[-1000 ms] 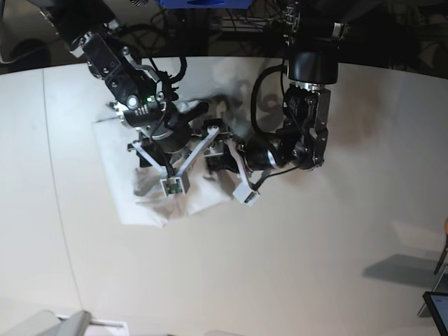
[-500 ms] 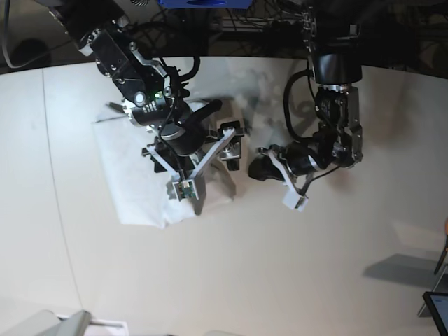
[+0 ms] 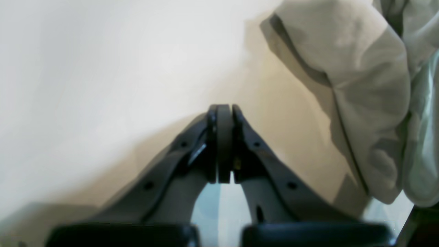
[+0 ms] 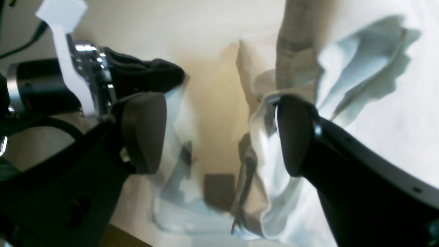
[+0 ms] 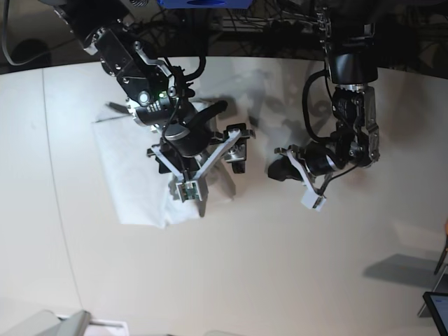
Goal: Fold the T-shirt properly
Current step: 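Press the folded bundle flat with the right gripper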
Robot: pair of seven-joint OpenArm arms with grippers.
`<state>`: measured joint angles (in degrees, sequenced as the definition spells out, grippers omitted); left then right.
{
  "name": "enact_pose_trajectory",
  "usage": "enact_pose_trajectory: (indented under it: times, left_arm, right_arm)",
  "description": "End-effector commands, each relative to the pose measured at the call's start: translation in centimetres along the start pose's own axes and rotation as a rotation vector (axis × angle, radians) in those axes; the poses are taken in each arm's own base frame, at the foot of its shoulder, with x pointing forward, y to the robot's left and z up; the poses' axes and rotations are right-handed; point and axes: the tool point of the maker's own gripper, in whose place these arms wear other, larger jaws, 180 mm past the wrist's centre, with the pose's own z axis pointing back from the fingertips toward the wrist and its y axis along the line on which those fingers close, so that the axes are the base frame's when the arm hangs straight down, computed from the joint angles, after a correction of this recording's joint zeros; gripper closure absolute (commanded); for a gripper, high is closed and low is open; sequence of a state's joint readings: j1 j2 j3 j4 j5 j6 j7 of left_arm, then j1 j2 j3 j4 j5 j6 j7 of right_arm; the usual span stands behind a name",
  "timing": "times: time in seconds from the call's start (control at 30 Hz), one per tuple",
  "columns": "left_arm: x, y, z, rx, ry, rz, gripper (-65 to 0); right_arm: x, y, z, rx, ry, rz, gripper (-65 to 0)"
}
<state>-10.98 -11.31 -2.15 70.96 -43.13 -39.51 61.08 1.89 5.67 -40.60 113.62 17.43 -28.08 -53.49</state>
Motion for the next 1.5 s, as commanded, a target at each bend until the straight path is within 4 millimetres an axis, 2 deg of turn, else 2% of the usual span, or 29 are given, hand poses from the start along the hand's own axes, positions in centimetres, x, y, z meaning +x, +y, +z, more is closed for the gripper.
enact_pose_trajectory:
  times: [0.0,0.1,0.2,0.23,0.33,0.47,0.53,0.7,0.77,0.87,1.03,1.17,1.33,1.47]
  left_arm:
    - [2.1,-0.1,0.7,0.003,-0.043,-0.043,0.0]
    - [3.4,0.2,1.9,0.026,-0.097,-0.055,0.0]
    - [3.5,0.7,2.8,0.049,-0.085,-0.052,0.0]
    - [3.6,1.0,3.2,0.059,-0.084,-0.051,0.0]
    - [4.3,1.3,4.1,0.081,-0.105,-0.058,0.0]
    - [3.6,1.9,4.7,0.101,-0.095,-0.057,0.0]
    - [3.4,2.3,5.0,0.109,-0.097,-0.049,0.0]
    - [3.3,2.5,5.0,0.113,-0.097,-0.044,0.0]
    - [3.4,2.5,5.1,0.113,-0.098,-0.046,0.0]
    - [3.4,2.4,5.0,0.111,-0.099,-0.047,0.0]
    - [3.4,2.2,4.9,0.108,-0.1,-0.046,0.0]
    - [3.4,2.2,4.9,0.108,-0.1,-0.046,0.0]
    - [3.5,2.2,4.9,0.108,-0.101,-0.046,0.0]
    - [3.5,2.2,4.9,0.106,-0.103,-0.045,0.0]
  right_arm:
    - [1.0,1.1,0.2,0.029,-0.041,0.018,-48.0]
    - [0.7,1.8,0.3,0.045,-0.033,0.031,-47.9]
    - [0.9,1.2,0.4,0.032,-0.04,0.029,-45.8]
    - [1.0,0.3,0.4,0.013,-0.043,0.027,-42.7]
    - [0.8,-0.7,0.5,-0.013,-0.041,0.006,-27.7]
    - [0.3,-2.5,0.7,-0.058,-0.056,-0.045,-9.7]
    - [0.3,-4.1,1.0,-0.103,-0.104,-0.087,-3.8]
    - [0.9,-8.4,1.7,-0.221,-0.158,-0.16,-2.5]
    - [2.2,-10.3,2.1,-0.264,-0.194,-0.177,-2.3]
    - [4.7,-11.9,1.9,-0.268,-0.238,-0.115,-2.2]
    - [6.6,-13.5,0.2,-0.266,-0.212,-0.042,-2.2]
    - [7.1,-13.0,-0.2,-0.251,-0.189,-0.051,-2.2]
    - [6.1,-8.9,-1.3,-0.161,-0.158,-0.034,-2.0]
    - [4.6,-5.5,-2.0,-0.09,-0.122,-0.044,-2.0]
